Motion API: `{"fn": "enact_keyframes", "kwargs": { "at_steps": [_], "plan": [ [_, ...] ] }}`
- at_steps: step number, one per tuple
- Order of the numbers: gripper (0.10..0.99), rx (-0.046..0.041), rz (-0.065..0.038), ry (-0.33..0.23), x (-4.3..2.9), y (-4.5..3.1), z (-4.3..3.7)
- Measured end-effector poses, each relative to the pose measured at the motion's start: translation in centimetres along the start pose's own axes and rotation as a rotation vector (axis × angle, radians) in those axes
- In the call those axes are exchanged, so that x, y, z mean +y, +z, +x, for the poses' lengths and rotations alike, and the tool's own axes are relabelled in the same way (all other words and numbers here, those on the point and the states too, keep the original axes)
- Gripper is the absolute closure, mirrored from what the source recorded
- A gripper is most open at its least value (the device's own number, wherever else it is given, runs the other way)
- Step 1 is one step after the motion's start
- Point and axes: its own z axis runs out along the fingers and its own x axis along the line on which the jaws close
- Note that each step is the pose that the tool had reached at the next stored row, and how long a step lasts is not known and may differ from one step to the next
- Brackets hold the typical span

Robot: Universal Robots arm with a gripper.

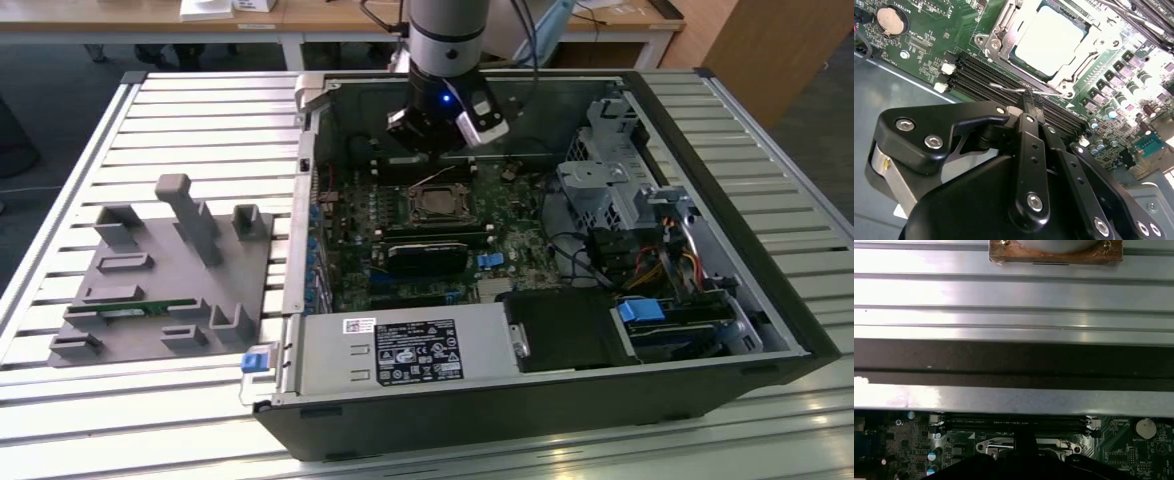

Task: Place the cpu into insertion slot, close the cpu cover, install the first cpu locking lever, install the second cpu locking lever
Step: 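Install the first cpu locking lever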

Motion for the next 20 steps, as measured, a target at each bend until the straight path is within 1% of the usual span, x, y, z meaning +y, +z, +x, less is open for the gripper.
{"fn": "enact_keyframes", "kwargs": {
  "at_steps": [9,14,20],
  "plan": [
    [0.98,0.0,0.0,0.0,0.02,0.24,-0.65],
    [0.98,0.0,0.0,0.0,0.04,0.5,-0.9],
    [0.98,0.0008,0.0,0.0,0.04,0.81,-1.39]
  ]
}}
